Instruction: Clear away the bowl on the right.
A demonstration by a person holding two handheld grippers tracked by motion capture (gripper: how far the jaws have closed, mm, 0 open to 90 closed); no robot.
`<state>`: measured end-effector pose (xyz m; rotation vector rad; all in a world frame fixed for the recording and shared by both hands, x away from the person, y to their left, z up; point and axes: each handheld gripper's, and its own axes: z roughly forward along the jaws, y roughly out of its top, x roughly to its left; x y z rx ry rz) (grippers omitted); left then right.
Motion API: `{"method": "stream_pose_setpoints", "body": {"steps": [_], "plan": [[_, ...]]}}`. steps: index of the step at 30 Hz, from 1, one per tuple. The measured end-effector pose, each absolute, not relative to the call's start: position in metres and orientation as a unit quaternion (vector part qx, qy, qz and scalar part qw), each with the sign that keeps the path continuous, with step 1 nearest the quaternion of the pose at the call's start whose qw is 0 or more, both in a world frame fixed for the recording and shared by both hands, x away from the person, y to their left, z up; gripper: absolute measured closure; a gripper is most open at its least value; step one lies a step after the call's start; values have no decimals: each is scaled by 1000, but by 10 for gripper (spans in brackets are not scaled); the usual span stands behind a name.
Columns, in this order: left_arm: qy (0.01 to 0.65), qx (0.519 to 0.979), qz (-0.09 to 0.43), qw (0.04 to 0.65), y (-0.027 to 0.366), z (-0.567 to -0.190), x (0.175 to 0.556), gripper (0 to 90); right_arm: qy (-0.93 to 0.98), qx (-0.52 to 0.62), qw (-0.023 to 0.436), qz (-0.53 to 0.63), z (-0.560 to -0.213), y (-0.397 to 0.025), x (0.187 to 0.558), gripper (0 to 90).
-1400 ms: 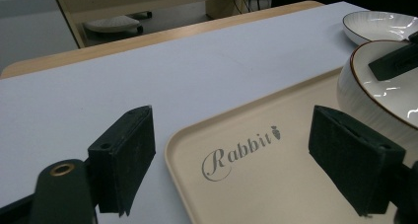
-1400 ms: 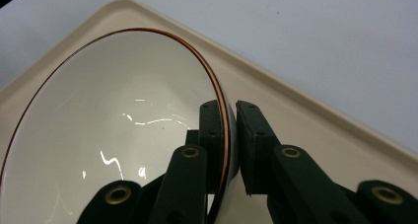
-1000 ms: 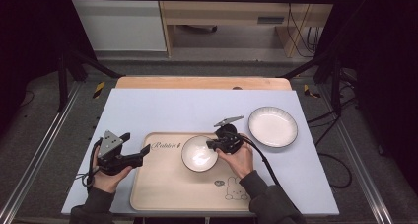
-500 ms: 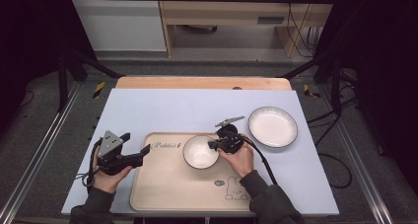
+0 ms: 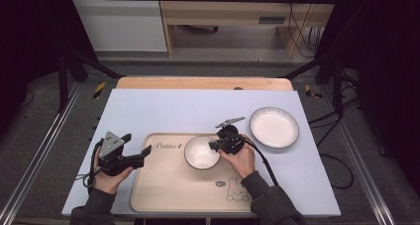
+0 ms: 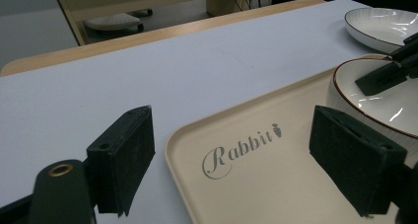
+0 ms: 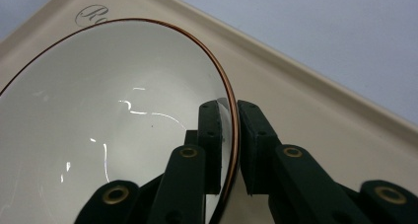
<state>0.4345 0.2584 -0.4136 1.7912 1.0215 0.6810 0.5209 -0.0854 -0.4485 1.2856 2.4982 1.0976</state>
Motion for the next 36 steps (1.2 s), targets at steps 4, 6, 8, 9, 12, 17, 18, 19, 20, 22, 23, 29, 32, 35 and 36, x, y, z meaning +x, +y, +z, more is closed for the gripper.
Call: {"method": "stream_pose_setpoints", "body": {"steps": [4,6,8,9,12,17,18,19,20,22,23,29,32,35,36], "plan": [[416,730,277,466,258,-414,435,171,826,424,66,366,-447,-86,521,739],[416,729,278,466,259,-413,434,171,825,423,77,368,-444,-87,520,670],[416,730,278,466,259,-413,434,171,823,420,88,372,-442,-89,519,607],[417,728,278,468,259,-413,434,171,822,416,96,376,-441,-89,519,570],[417,728,278,468,259,-413,434,171,818,414,108,384,-436,-91,517,491],[418,727,279,468,260,-413,434,171,807,406,131,408,-427,-96,513,367],[418,727,278,468,260,-413,434,171,803,407,134,414,-424,-96,512,344],[418,727,278,468,260,-413,434,171,801,402,141,421,-423,-98,512,323],[418,727,279,468,260,-413,434,171,796,406,142,426,-420,-99,510,304],[418,727,278,468,260,-412,434,171,794,403,148,430,-418,-101,510,287],[418,727,279,468,260,-412,434,170,787,404,157,438,-414,-103,508,258],[419,727,278,468,261,-412,434,169,774,396,182,459,-402,-112,501,198],[419,726,277,469,261,-412,434,168,772,389,198,462,-397,-115,497,183],[420,726,277,468,261,-412,435,167,769,381,214,466,-392,-118,492,160],[420,726,277,468,261,-412,435,167,770,379,217,466,-391,-119,490,153]]}}
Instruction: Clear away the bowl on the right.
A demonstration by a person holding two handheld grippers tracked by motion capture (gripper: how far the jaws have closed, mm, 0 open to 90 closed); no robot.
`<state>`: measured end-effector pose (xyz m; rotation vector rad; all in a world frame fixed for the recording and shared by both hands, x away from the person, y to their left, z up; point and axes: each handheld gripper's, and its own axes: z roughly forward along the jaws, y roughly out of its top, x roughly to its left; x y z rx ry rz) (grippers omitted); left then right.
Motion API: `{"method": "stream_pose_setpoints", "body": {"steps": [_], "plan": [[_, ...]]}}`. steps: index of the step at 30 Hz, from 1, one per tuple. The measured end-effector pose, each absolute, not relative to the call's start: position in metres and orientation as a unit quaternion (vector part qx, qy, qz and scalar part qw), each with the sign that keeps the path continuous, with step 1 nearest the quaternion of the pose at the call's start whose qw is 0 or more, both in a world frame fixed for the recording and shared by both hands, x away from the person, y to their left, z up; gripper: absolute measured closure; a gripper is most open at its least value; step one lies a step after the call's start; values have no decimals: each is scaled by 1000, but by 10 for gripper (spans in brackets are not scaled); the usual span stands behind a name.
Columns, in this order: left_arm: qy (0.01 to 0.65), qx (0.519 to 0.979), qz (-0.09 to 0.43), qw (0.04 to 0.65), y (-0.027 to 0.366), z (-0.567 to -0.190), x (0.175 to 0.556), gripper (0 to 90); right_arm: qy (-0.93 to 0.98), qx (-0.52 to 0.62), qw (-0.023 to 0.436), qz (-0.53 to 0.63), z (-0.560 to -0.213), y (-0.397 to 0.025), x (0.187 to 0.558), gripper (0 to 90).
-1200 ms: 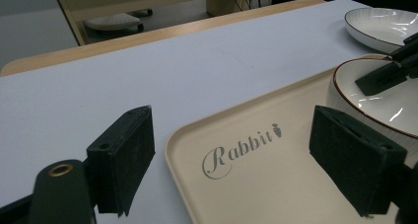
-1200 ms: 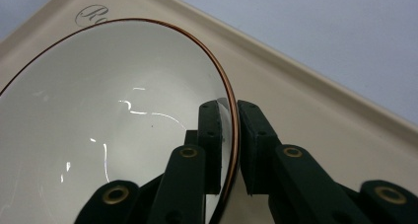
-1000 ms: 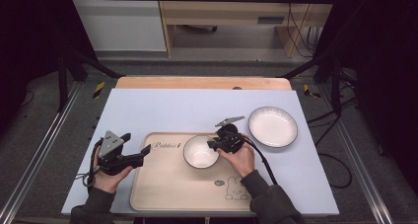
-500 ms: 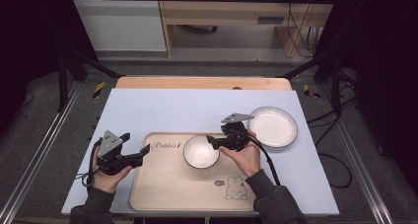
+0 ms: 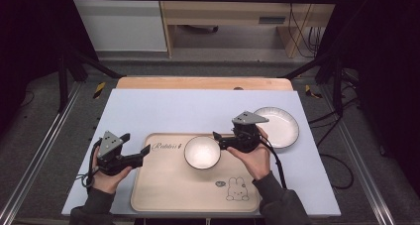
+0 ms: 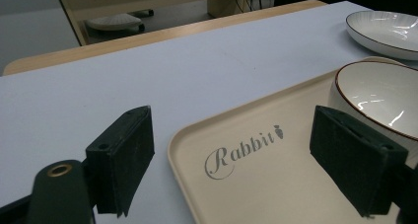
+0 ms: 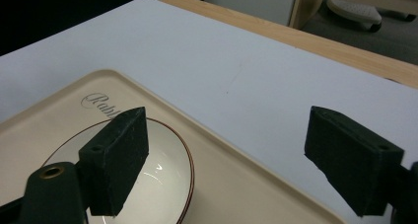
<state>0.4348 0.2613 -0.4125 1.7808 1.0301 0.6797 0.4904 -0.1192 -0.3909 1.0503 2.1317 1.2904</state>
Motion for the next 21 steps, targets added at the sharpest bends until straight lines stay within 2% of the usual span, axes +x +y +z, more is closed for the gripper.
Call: {"method": "stream_pose_setpoints", "body": {"steps": [21], "plan": [[421,725,278,468,263,-414,434,165,724,387,272,503,-395,-177,452,110]]}}
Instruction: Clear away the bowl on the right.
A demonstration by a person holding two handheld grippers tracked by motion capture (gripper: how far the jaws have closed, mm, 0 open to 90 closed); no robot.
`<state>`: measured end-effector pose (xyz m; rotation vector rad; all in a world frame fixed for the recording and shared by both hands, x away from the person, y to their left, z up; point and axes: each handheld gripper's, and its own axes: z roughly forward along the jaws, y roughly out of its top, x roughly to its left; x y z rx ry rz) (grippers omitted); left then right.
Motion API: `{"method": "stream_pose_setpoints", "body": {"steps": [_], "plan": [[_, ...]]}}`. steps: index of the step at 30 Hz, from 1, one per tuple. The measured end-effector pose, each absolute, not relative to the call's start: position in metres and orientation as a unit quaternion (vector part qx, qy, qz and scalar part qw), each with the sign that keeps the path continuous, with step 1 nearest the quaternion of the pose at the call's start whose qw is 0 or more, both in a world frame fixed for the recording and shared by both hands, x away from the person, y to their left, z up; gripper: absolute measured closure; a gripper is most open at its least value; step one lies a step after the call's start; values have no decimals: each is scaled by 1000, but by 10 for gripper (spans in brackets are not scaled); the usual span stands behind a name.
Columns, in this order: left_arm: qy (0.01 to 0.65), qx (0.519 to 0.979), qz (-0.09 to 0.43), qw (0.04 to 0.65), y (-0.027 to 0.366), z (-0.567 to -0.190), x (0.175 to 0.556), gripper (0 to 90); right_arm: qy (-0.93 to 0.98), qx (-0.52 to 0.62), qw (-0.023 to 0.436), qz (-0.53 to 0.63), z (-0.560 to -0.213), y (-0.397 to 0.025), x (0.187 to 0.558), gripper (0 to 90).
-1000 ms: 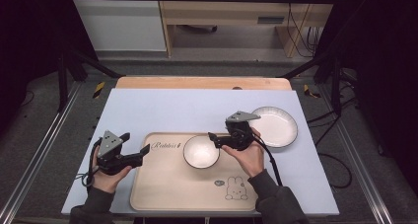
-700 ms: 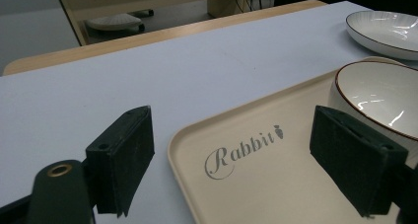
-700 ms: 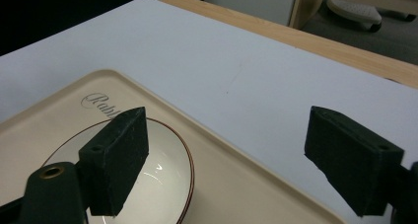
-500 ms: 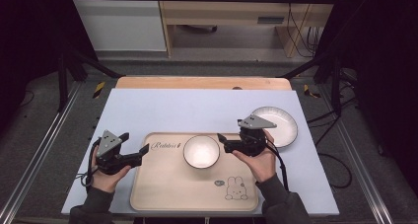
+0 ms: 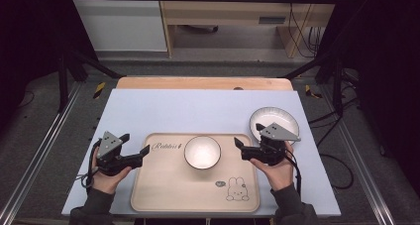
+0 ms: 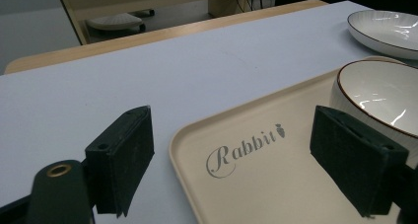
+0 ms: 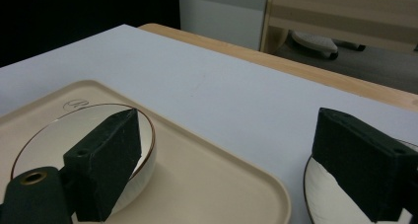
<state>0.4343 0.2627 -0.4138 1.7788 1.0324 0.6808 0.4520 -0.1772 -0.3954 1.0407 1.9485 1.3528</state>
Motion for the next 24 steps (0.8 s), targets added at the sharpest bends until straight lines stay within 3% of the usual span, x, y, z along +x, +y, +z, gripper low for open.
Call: {"method": "stream_pose_setpoints", "body": {"steps": [24], "plan": [[424,728,276,463,264,-421,435,159,689,430,299,501,-421,-224,435,64]]}}
